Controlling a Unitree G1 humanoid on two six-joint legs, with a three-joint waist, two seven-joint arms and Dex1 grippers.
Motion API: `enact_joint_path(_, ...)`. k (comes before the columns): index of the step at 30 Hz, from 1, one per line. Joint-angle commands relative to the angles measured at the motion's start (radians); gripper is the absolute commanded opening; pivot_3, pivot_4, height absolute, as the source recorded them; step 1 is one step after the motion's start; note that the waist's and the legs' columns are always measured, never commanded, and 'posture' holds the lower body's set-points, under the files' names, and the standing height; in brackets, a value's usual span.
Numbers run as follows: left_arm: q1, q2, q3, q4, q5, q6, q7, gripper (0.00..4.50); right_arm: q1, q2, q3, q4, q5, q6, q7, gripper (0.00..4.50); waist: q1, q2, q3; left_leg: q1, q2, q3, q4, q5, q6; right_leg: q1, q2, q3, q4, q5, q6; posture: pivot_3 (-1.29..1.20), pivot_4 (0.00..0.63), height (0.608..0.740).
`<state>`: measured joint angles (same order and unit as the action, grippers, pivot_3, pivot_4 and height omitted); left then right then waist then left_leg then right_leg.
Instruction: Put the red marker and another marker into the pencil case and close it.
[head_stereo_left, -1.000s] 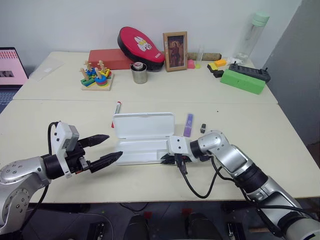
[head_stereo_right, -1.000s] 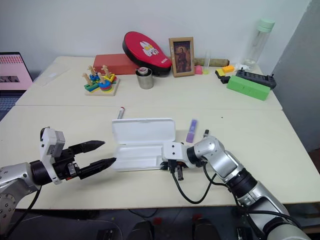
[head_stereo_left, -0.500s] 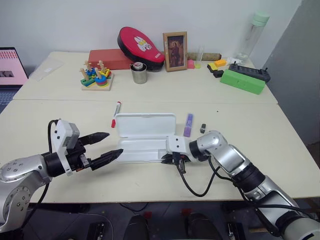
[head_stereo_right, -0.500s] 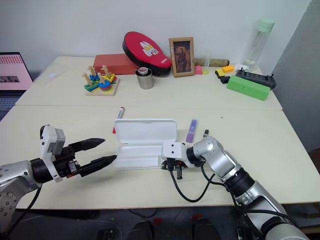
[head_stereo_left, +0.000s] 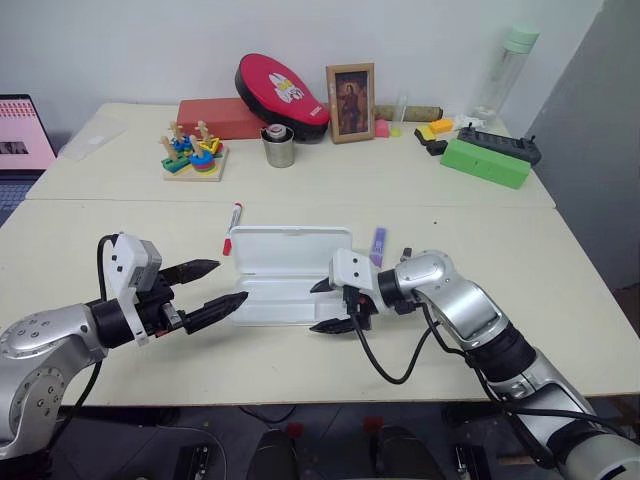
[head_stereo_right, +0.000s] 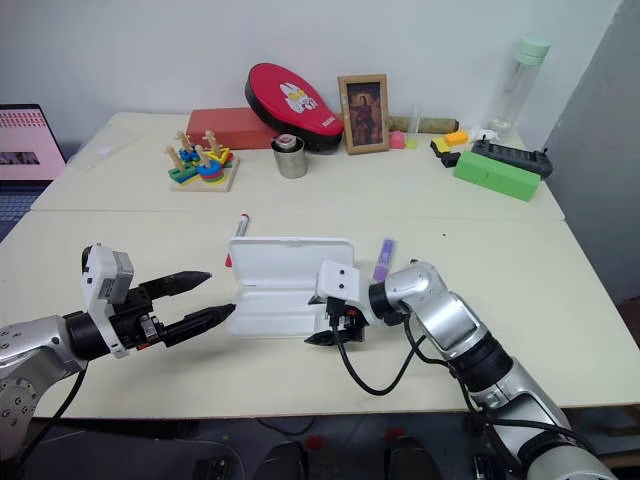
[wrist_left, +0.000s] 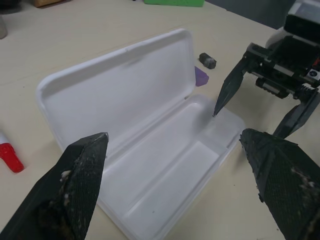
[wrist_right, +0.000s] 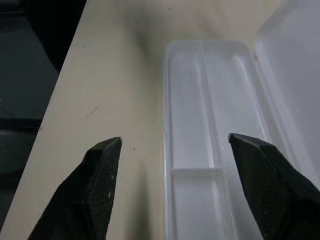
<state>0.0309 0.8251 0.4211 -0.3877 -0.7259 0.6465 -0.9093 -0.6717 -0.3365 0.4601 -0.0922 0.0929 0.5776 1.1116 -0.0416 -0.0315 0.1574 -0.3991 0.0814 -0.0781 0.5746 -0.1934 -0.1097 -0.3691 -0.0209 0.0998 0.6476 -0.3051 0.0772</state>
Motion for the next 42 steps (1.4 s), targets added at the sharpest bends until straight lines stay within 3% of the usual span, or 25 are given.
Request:
enact_joint_path(1, -0.067, -0.032, 0.017, 0.023, -0.007, -0.02, 0.062, 4.5, -0.026, -0.011, -0.062, -0.079, 0.066, 0.041, 0.002, 4.47, 0.002, 0.0, 0.0, 0.0, 0.0, 0.0, 0.0, 0.0, 0.0, 0.0, 0.0, 0.0, 0.0, 0.0, 0.0, 0.0, 0.15, 0.74)
enact_joint_path(8, -0.344, -0.123, -0.005, 0.192, 0.087, -0.013, 0.351, 4.5, -0.113, -0.015, -0.229, -0.127, 0.23, 0.144, -0.026, 4.47, 0.01, -0.004, -0.002, 0.0, 0.0, -0.001, 0.001, 0.0, 0.0, 0.001, 0.0, 0.0, 0.0, 0.0, 0.001, 0.0, 0.15, 0.74)
enact_joint_path(16, -0.534, -0.19, -0.107, 0.442, 0.256, 0.01, 0.554, 4.5, -0.249, -0.016, -0.282, 0.018, 0.193, 0.16, -0.163, 4.47, 0.009, -0.004, -0.003, 0.0, -0.001, -0.001, 0.0, 0.001, 0.001, 0.001, 0.0, -0.001, 0.001, 0.001, 0.0, 0.0, 0.15, 0.74)
enact_joint_path(30, -0.743, -0.245, -0.346, 0.907, 0.477, -0.047, 0.483, 4.5, -0.299, 0.009, -0.29, 0.043, 0.219, 0.147, -0.259, 4.47, 0.01, -0.003, -0.003, -0.001, -0.001, -0.002, 0.0, 0.001, 0.001, 0.0, 0.0, -0.002, 0.001, 0.004, -0.004, 0.0, 0.15, 0.74)
enact_joint_path(36, -0.81, -0.275, -0.358, 1.044, 0.531, -0.117, 0.476, 4.5, -0.299, 0.008, -0.296, 0.03, 0.231, 0.149, -0.268, 4.47, 0.01, -0.003, -0.003, -0.001, -0.001, -0.002, 0.0, 0.001, 0.001, 0.0, 0.0, -0.002, 0.002, 0.004, -0.004, 0.0, 0.15, 0.74)
enact_joint_path(42, -0.819, -0.282, -0.35, 1.088, 0.551, -0.148, 0.464, 3.34, -0.288, 0.001, -0.304, 0.003, 0.258, 0.152, -0.257, 4.5, 0.01, -0.003, -0.003, -0.001, -0.001, -0.002, 0.0, 0.001, 0.001, 0.0, 0.0, -0.002, 0.002, 0.004, -0.004, 0.0, 0.15, 0.74)
